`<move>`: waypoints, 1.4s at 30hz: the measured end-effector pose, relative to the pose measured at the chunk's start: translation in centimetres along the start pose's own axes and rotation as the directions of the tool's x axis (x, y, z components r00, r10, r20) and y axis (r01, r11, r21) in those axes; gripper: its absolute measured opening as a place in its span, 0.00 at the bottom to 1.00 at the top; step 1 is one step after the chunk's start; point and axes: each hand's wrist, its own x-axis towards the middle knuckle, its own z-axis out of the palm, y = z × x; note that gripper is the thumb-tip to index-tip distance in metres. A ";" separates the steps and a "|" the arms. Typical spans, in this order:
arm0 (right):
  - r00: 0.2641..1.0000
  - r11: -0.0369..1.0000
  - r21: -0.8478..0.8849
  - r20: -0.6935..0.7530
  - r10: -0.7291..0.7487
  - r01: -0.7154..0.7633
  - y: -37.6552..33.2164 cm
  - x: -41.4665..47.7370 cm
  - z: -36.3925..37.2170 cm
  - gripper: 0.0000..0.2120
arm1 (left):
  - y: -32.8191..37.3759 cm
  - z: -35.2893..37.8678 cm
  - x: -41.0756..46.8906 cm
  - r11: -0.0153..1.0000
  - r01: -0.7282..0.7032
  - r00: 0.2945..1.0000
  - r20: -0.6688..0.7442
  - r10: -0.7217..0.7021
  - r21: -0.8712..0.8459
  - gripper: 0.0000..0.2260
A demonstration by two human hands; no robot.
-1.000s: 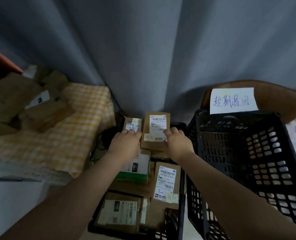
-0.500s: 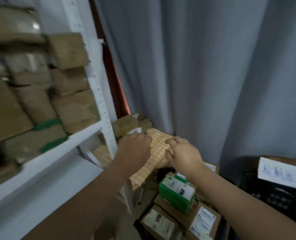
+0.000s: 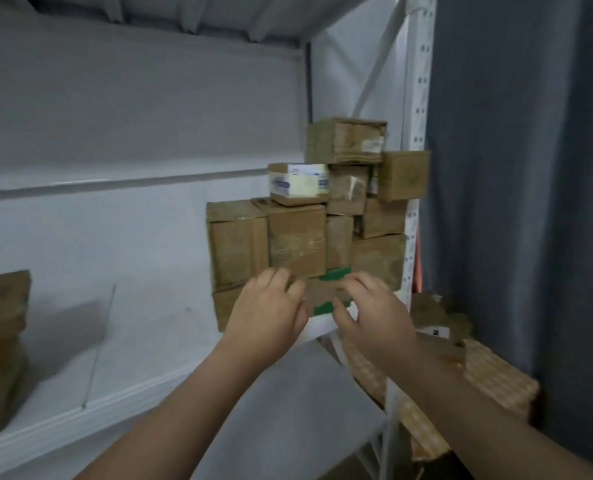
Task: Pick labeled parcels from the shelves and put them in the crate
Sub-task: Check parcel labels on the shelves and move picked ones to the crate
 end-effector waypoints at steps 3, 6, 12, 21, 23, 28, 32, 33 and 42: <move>0.998 0.995 0.092 -0.045 -0.043 0.047 -3.7 2.6 2.6 0.14 | -5.1 -0.9 -1.5 0.995 0.095 0.993 -0.073 -0.094 0.012 0.17; 1.000 0.994 0.106 -0.013 0.002 -0.001 -6.8 5.8 4.5 0.23 | -9.5 -1.1 -2.2 0.983 0.178 0.979 -0.106 -0.172 0.049 0.16; 0.995 0.988 -0.126 0.002 0.095 -0.094 -11.9 12.9 8.5 0.39 | -15.3 -0.4 -2.8 0.972 0.230 0.970 -0.089 -0.226 0.039 0.19; 0.981 0.964 -0.211 -0.135 0.138 -0.164 -13.8 15.9 13.9 0.29 | -19.7 1.4 -5.1 0.953 0.282 0.957 -0.030 -0.287 -0.108 0.18; 0.975 0.982 -0.159 -0.212 0.069 -0.104 -13.7 16.1 14.1 0.25 | -19.9 1.9 -5.5 0.895 0.364 0.929 0.032 -0.368 -0.258 0.19; 0.875 0.993 0.078 -0.483 -0.038 0.086 -13.6 14.8 14.7 0.20 | -19.5 2.2 -5.3 0.522 0.560 0.783 0.204 -0.588 -0.643 0.23; 0.797 0.934 0.268 -0.604 -0.027 0.235 -14.2 14.1 13.8 0.22 | -19.2 1.5 -4.5 0.005 0.653 0.598 0.511 -0.618 -0.758 0.35; 0.791 0.904 0.344 -0.611 0.011 0.253 -14.7 13.8 13.5 0.22 | -19.1 1.4 -4.4 -0.080 0.621 0.598 0.537 -0.595 -0.780 0.37; 0.968 0.578 0.815 -0.109 0.227 -0.044 -17.7 11.2 13.4 0.17 | -19.5 -1.3 -5.4 -0.154 0.224 0.607 0.262 -0.750 -0.962 0.17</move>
